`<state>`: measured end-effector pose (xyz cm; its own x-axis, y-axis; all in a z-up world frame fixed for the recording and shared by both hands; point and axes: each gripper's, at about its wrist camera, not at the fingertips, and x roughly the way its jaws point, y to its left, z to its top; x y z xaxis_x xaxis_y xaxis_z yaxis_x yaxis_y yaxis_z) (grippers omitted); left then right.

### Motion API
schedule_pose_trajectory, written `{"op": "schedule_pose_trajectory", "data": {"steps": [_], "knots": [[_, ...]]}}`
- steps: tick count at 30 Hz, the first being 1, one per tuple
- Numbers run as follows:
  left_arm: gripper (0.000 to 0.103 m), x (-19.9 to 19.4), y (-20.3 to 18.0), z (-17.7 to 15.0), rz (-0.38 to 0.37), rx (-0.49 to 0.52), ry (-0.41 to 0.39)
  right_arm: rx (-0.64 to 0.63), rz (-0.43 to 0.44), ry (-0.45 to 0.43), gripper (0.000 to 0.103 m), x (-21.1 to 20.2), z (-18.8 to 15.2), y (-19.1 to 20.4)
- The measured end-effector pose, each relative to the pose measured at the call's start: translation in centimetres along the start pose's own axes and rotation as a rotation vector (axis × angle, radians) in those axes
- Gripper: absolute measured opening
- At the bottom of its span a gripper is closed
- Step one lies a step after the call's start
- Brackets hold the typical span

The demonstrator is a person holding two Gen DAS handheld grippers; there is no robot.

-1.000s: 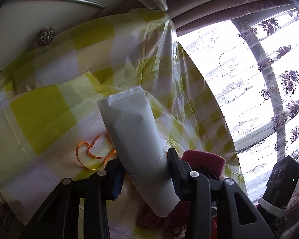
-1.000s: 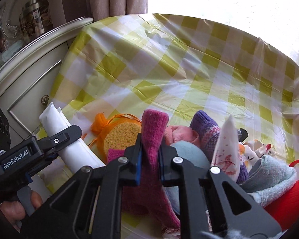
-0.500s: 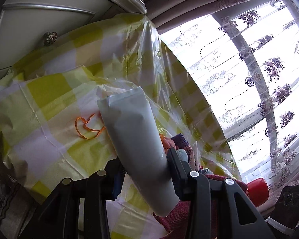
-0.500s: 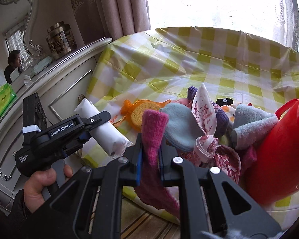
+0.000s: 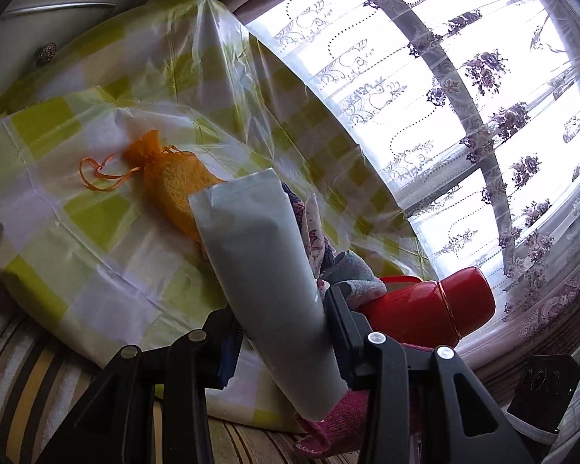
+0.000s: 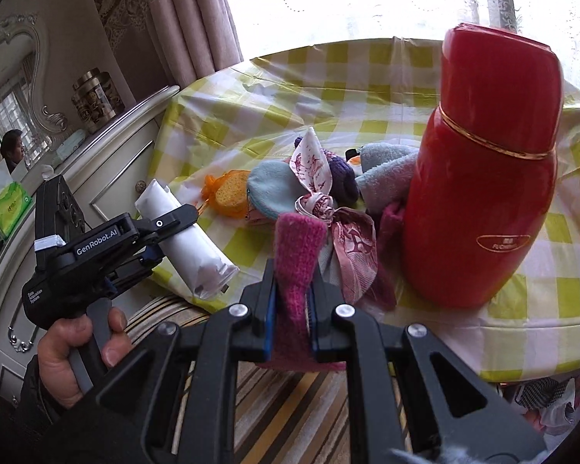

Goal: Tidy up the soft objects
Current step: 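Carry the paper roll and glove into the box and open both tools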

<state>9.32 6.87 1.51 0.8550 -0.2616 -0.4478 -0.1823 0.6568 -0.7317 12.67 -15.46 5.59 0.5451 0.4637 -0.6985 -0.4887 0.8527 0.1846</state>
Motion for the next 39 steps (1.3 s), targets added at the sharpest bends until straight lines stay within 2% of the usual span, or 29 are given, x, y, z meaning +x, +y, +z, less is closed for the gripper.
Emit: {"op": "schedule_pose_trajectory", "data": {"steps": [11,18,24,33,36,37,39], "knots": [[0.041,3.2,-7.5,-5.4,-0.136,0.100,0.185,0.099,-0.142,-0.078,0.016,-7.0,-1.8,-6.8],[0.041,5.6,-12.5,-9.5,-0.217,0.168,0.313,0.193,-0.275,-0.113,0.016,-12.3,-4.1,-12.9],[0.042,7.7,-16.1,-13.4,-0.297,0.185,0.457,0.270,-0.395,-0.105,0.016,-15.9,-6.8,-17.0],[0.042,9.5,-20.8,-19.8,-0.365,0.243,0.677,0.354,-0.552,-0.045,0.016,-19.6,-10.4,-21.2],[0.048,10.0,-21.5,-22.0,-0.380,0.264,0.784,0.373,-0.597,-0.030,0.017,-20.3,-11.1,-22.0],[0.059,10.1,-21.8,-22.8,-0.378,0.279,0.827,0.377,-0.613,-0.025,0.018,-20.4,-11.2,-22.2],[0.070,10.4,-22.0,-24.0,-0.355,0.310,0.884,0.396,-0.626,-0.013,0.019,-20.6,-11.5,-22.7]]}}
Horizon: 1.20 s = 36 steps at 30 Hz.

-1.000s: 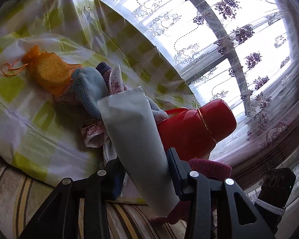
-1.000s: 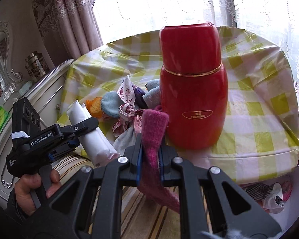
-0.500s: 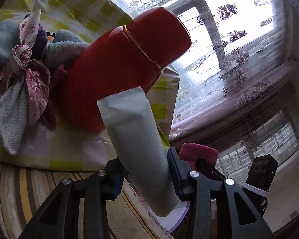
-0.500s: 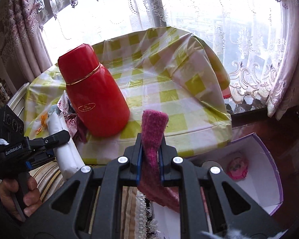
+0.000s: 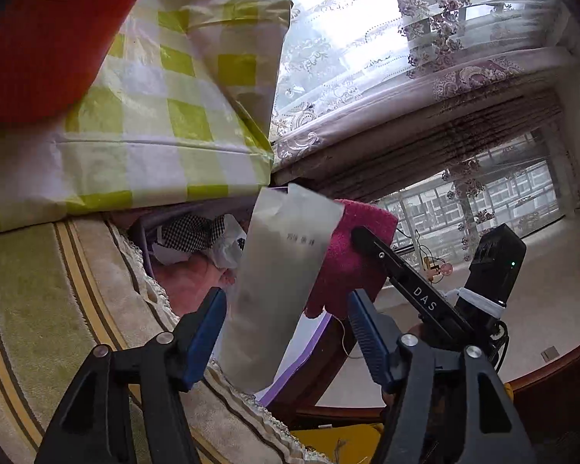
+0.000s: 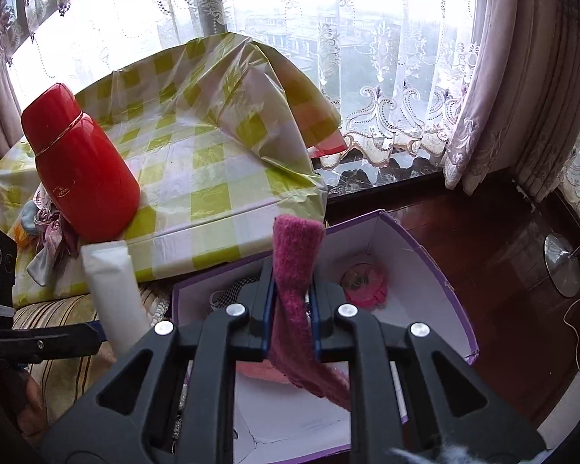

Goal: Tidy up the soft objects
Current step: 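Carry the paper roll and glove into the box and open both tools, then move both open tools back toward the pile of soft items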

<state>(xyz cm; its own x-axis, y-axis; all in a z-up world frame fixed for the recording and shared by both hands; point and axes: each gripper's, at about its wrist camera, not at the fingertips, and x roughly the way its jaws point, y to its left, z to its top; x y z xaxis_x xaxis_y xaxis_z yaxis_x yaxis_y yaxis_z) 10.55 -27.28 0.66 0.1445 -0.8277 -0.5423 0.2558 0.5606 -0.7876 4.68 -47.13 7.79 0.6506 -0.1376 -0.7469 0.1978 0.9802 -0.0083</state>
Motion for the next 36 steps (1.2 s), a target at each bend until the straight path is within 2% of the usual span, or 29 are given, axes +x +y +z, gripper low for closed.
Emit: {"op": "schedule_pose_trajectory", "data": {"steps": [2,7,15,23,36], "knots": [[0.070,0.3,0.1,-0.4,0.018,-0.006,0.015,0.018,-0.002,0.012,0.023,0.3,-0.1,-0.3],[0.070,-0.8,0.1,-0.3,0.030,-0.007,-0.009,0.013,0.019,0.019,0.032,0.6,-0.1,0.2],[0.070,-1.3,-0.1,0.1,0.056,0.016,-0.043,-0.026,0.036,0.013,0.032,0.4,0.0,2.1],[0.070,-4.3,1.0,0.9,0.142,0.033,-0.157,-0.068,0.107,0.030,0.032,0.7,0.1,5.8],[0.070,-14.2,7.3,1.5,0.267,-0.091,-0.380,-0.271,0.242,0.034,0.032,0.7,-0.1,16.8]]}}
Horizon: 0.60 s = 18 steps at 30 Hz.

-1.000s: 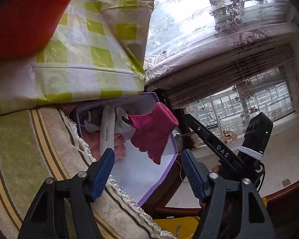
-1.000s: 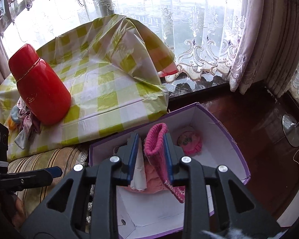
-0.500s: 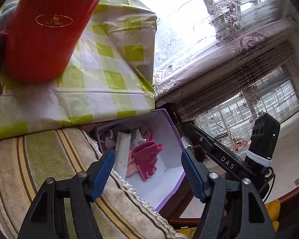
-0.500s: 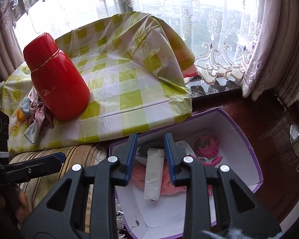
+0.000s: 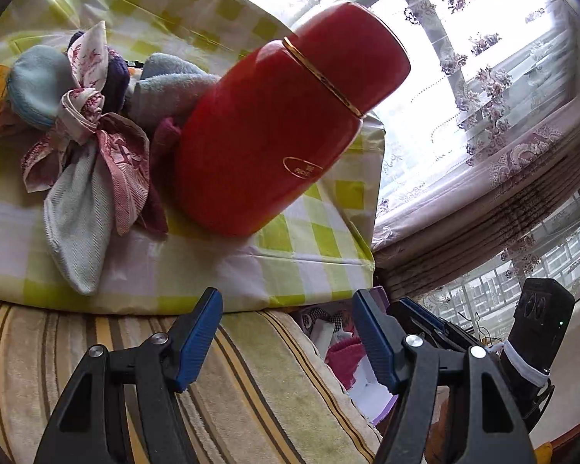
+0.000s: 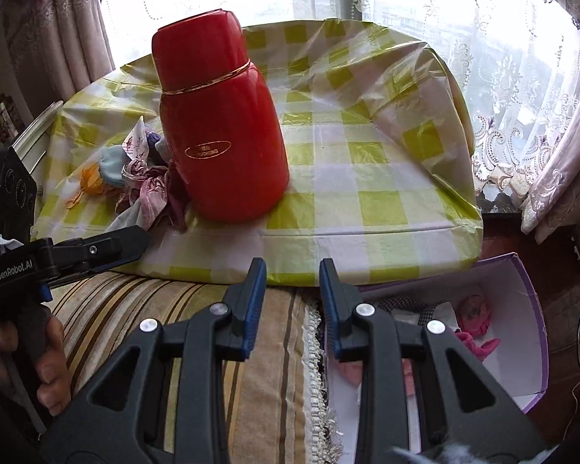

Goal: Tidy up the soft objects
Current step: 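Move both open tools back toward the pile of soft items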

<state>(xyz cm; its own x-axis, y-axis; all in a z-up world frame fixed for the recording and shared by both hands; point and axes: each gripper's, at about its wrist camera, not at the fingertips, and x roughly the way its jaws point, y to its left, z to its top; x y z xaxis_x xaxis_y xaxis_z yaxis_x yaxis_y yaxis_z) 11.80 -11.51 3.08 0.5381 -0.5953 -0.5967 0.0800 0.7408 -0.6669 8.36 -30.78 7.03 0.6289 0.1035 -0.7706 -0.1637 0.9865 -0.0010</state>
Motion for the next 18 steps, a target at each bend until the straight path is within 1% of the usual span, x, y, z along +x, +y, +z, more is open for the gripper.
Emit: {"op": "schedule_pose_trajectory", "data": {"steps": [3,10,12,14,18], "knots": [[0.070,-1.5,2.2,0.9,0.034,-0.038,-0.044,-0.051,0.032,-0.006,0.032,0.6,0.4,2.4],[0.068,-4.8,6.9,2.6,0.094,-0.122,-0.145,-0.125,0.087,0.016,0.032,2.9,1.5,7.0],[0.066,-5.5,8.0,3.0,0.105,-0.137,-0.173,-0.140,0.098,0.019,0.032,3.6,1.9,8.2],[0.062,-6.2,9.0,3.5,0.113,-0.156,-0.199,-0.154,0.131,0.017,0.032,4.2,2.4,9.4],[0.056,-7.1,11.0,4.5,0.128,-0.195,-0.233,-0.199,0.170,0.022,0.032,5.5,3.2,12.1]]}}
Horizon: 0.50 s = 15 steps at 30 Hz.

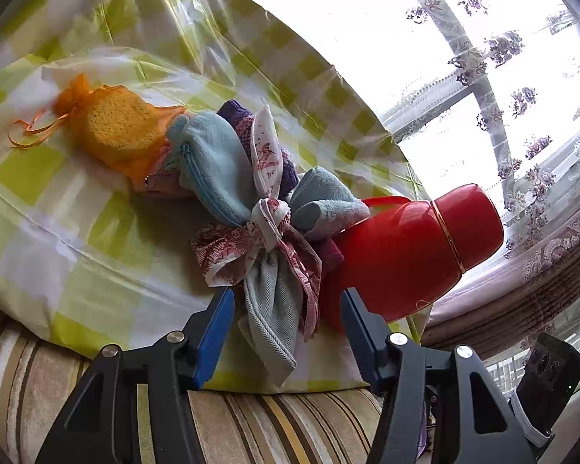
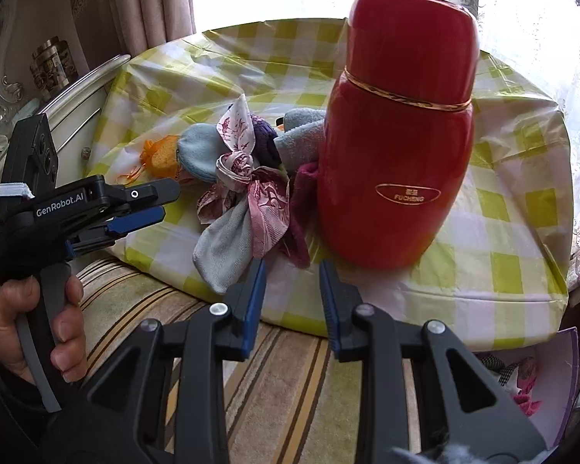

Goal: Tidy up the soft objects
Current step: 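Move both open tools back toward the pile of soft items, then grasp the light blue mitten with the left tool while the right tool grasps the floral cloth bundle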

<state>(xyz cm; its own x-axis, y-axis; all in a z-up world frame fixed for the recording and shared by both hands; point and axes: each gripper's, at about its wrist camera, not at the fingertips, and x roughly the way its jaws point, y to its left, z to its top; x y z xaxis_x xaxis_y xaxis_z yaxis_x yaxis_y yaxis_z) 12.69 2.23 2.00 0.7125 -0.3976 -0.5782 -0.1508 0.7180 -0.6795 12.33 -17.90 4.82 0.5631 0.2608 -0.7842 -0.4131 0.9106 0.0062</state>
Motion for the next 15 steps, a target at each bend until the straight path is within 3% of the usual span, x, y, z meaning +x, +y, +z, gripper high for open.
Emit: {"op": "schedule_pose_trajectory", "data": {"steps": [5,15], "knots": [[0.049,0.1,1.7,1.8,-0.006,-0.035,-0.021,-0.044,0.034,0.011,0.032,2.3,1.6,2.4],[0.044,2.4,4.5,4.8,-0.056,-0.137,0.004,-0.085,0.073,0.042,0.032,6.8,4.5,5.0]]}}
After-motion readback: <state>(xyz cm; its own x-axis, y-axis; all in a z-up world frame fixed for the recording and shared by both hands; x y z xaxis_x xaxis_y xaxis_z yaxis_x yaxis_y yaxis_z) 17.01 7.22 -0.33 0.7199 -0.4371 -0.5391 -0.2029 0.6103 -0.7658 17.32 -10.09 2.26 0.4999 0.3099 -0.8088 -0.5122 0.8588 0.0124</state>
